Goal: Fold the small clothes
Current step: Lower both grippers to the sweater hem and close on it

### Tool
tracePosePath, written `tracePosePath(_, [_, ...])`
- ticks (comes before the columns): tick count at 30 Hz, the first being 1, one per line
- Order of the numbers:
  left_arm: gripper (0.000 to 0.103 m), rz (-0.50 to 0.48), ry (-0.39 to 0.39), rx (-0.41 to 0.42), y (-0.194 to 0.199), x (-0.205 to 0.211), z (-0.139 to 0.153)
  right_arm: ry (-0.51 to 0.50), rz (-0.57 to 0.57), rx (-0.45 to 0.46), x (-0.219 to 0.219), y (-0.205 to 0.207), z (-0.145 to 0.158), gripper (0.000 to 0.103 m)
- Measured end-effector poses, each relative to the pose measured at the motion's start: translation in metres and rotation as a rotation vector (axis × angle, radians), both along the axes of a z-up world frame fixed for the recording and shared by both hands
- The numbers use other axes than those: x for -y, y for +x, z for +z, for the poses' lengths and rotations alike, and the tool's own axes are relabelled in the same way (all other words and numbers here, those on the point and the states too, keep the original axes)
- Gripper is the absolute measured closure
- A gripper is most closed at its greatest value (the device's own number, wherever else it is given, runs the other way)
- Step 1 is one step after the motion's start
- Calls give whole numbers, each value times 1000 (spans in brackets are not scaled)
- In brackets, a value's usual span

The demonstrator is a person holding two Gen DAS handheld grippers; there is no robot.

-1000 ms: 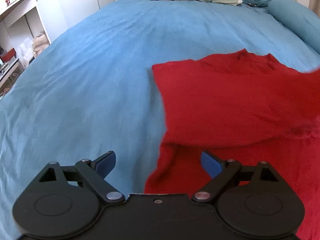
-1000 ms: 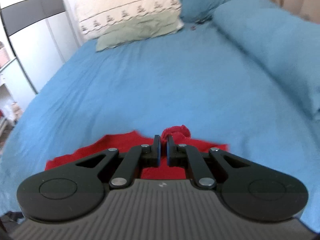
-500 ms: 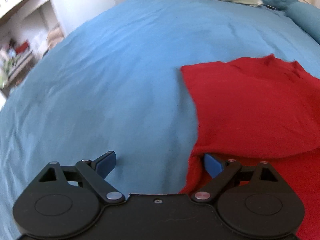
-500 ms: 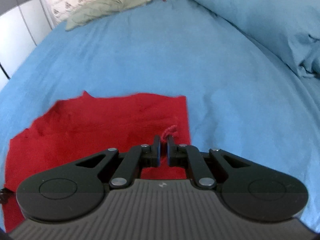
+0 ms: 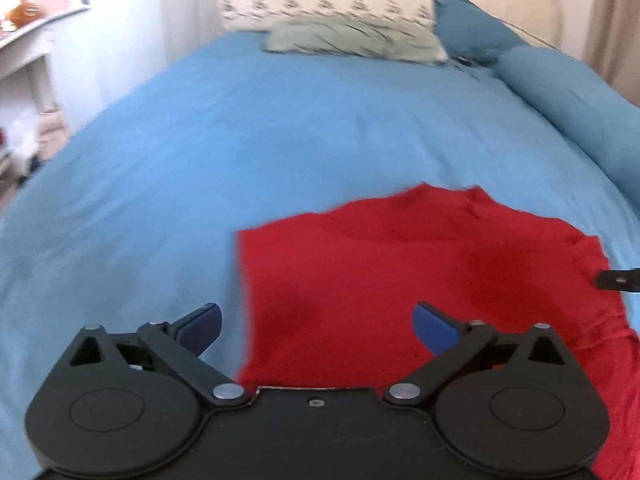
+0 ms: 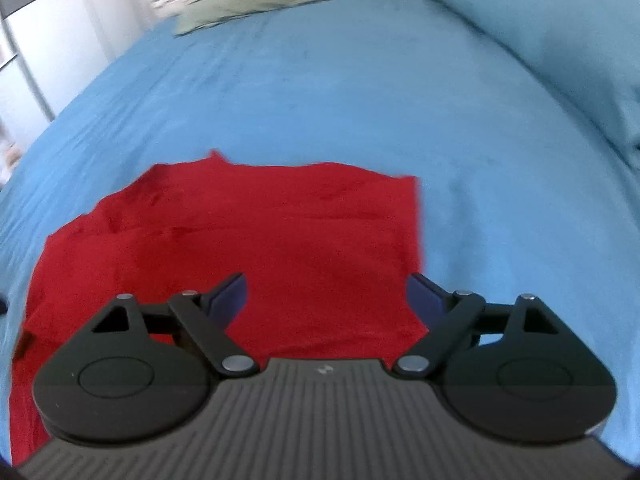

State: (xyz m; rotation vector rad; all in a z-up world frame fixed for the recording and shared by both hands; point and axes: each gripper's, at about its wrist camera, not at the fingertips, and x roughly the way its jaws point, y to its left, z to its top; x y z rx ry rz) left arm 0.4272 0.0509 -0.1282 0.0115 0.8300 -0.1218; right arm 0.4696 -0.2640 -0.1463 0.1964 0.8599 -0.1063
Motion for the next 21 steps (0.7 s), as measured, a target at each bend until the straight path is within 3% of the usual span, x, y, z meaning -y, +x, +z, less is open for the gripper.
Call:
tracePosePath(3, [0,-4,-25,-79,18,11,-24,34,19,-12,-7,15,-16,1])
tracePosePath(6, [0,12,11,-143,25,12,-51,81,1,-41,-2,16,-32,1])
tracePosePath(9, [0,-3,18,-142,18,5,-65,103,-16,-25,7,10,-42,1])
tracePosePath(12, [0,-5,20,-160,18,3,-60,172,-3,1,19,-1,-47,1])
tracePosePath(15, [0,-5,27,-141,16,6,-45,173,35,-19,20,-3,-39,1])
tracePosePath(21, [0,29,84,-23,-35,-12,17,104,112,40,24,-45,21,1])
